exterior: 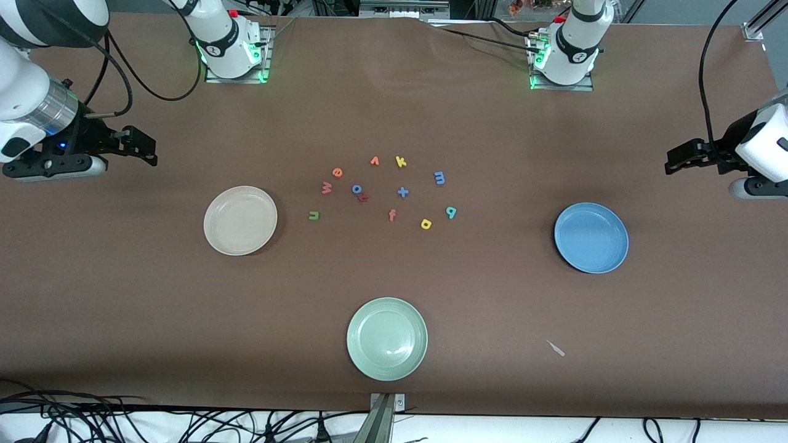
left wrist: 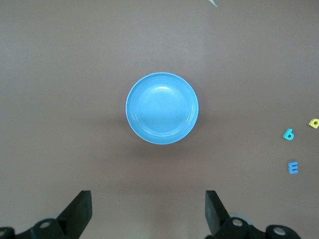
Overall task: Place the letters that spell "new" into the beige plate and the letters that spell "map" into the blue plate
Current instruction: 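Move the right gripper to the orange e while the left gripper reaches the teal b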
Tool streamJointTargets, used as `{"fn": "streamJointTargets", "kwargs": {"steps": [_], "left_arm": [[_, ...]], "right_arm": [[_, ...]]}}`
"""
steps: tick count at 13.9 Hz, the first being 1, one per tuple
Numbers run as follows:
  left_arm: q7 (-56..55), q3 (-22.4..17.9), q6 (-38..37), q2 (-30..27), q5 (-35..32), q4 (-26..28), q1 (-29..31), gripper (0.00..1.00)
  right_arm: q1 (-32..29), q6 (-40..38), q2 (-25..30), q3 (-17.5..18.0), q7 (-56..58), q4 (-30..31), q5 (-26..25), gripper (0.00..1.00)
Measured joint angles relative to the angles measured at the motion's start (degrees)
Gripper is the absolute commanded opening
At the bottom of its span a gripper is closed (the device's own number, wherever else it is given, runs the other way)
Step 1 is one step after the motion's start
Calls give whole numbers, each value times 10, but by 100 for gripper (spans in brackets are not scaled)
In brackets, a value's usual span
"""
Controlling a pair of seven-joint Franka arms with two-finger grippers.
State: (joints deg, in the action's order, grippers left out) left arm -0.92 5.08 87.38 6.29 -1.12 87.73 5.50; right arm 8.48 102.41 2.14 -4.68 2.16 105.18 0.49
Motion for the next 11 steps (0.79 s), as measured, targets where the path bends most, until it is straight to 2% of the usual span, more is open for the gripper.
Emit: {"fn": "streamJointTargets", "kwargs": {"steps": [2, 6, 11], "left_arm": [[0, 1, 4, 1, 0, -1, -2, 100], [0, 9, 9, 24, 0, -3, -33, 100], [-2, 19, 69, 121, 0, -7, -100, 100]], "right_arm": [[0, 6, 0, 6, -17, 5, 1, 100], [2, 20, 0, 51, -90, 10, 2, 100], [4, 90, -3, 119, -210, 67, 3, 100]]}}
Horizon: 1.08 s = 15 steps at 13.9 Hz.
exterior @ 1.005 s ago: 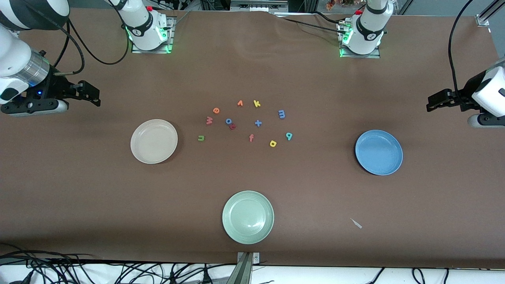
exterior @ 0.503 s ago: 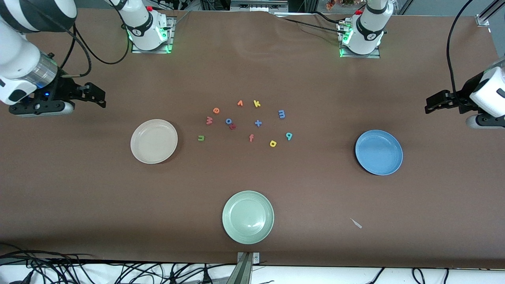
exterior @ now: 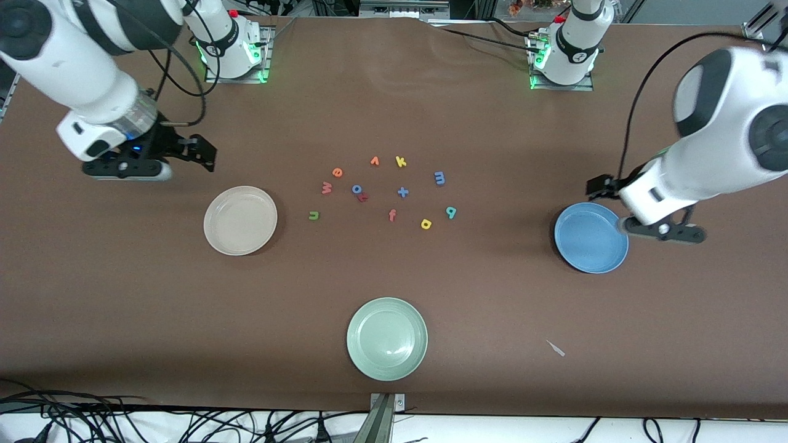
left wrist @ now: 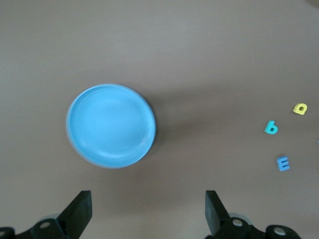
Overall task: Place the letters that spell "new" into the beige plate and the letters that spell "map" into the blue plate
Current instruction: 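Move the right gripper to the orange e while the left gripper reaches the teal b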
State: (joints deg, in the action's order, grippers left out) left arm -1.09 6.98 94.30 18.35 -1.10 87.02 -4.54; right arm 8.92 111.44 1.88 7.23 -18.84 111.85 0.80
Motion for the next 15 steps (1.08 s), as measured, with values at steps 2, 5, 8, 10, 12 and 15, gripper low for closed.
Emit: {"fn": "streamJointTargets", "kwargs": {"steps": [2, 5, 8, 10, 12, 15], "left_arm": [[0, 2, 27, 32, 0, -2, -30, 100], [-10, 6, 94, 66, 0, -3, -84, 100], [-59, 8, 165, 90, 16, 13, -127, 100], [-84, 8, 257, 94, 22, 70, -153, 100], [-107, 8, 333, 95, 22, 128, -171, 100], [-125, 8, 409, 96, 22, 186, -189, 100]], "right_arm": [[1, 35, -5, 43, -60, 28, 0, 100], [3, 61, -26, 96, -144, 45, 0, 100], [9, 116, -49, 122, -216, 78, 0, 100], [29, 151, -66, 124, -270, 104, 0, 100], [54, 171, -86, 125, -330, 113, -1, 100], [89, 202, -125, 126, -429, 115, -38, 100]]}}
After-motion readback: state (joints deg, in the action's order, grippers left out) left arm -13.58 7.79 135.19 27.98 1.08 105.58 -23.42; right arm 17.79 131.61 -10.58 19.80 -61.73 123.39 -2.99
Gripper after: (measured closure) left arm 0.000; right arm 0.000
